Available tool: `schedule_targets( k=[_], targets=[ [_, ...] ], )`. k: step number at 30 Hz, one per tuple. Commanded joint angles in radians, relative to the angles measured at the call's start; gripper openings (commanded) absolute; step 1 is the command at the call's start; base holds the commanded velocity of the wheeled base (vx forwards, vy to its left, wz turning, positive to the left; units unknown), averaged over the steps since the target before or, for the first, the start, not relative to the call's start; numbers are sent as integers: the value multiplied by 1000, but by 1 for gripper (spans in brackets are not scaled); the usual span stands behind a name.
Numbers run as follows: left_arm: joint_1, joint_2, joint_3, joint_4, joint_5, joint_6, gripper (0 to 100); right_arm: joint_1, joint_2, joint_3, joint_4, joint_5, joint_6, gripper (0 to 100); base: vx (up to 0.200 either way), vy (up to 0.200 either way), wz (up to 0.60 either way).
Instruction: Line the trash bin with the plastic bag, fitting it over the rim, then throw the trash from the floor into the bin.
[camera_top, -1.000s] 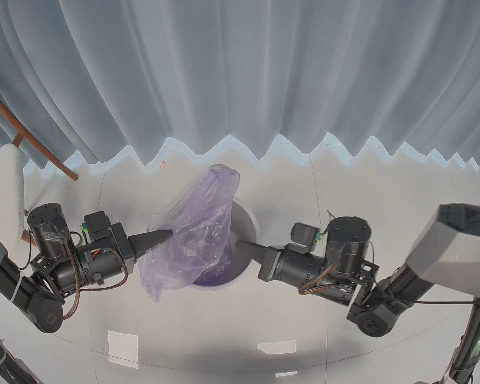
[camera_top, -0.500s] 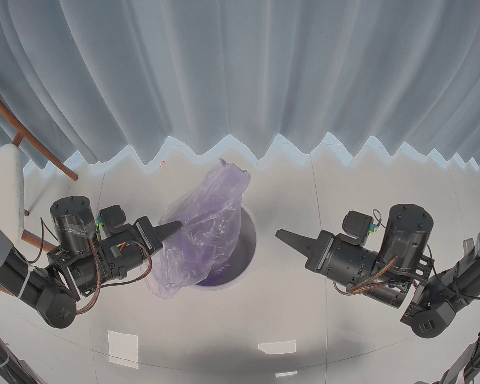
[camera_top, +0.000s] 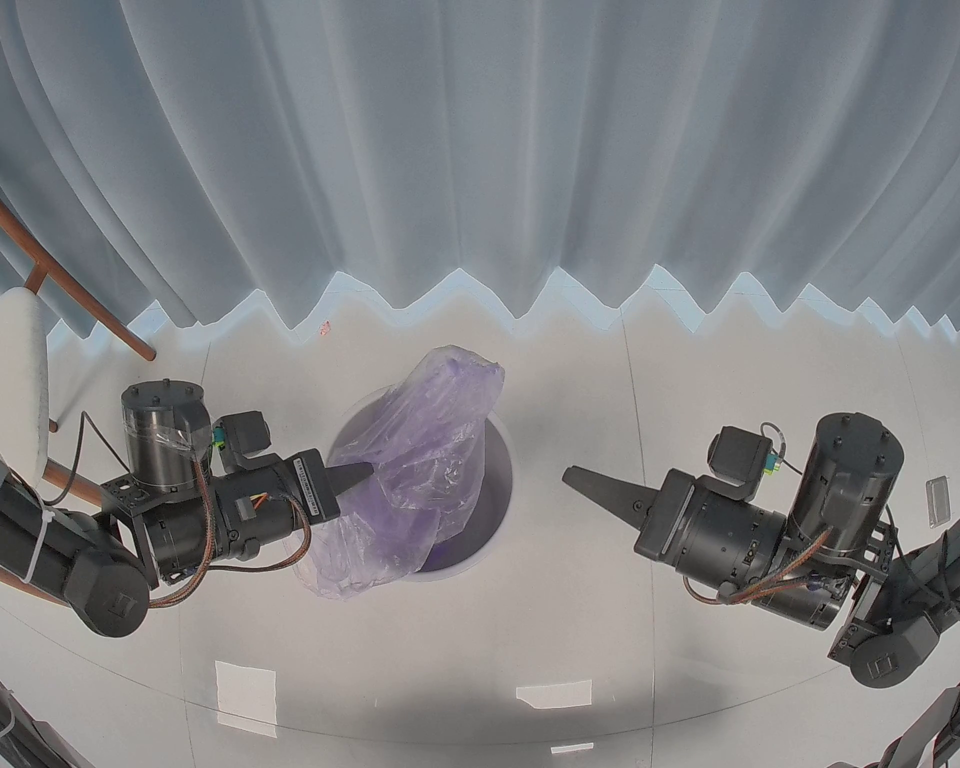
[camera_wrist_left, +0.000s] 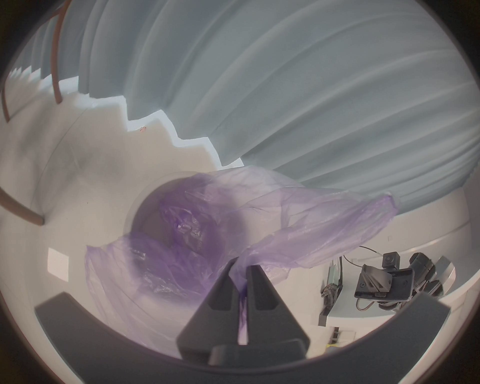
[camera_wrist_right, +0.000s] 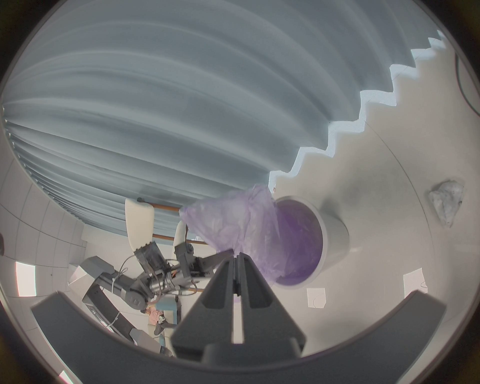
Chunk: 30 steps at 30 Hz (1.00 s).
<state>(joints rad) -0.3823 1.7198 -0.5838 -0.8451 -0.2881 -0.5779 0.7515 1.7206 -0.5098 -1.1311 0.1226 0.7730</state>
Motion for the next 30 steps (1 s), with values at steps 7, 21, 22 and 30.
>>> schedule_targets(
  k=[7,21,22,30],
  targets=[
    [-64,20,-37,27,73,171,0,75,-16,-12,1,3,29,0,0,0,0],
    [-124,104,-54,11,290,451,0,108,0,-119,224,-15,114,100,0,0,0],
    [-133,104,-56,11,291,451,0,111,7,-128,243,-24,118,100,0,0,0],
    [-221,67,-54,11,290,443,0,150,82,-202,297,-167,112,100,0,0,0]
  ],
)
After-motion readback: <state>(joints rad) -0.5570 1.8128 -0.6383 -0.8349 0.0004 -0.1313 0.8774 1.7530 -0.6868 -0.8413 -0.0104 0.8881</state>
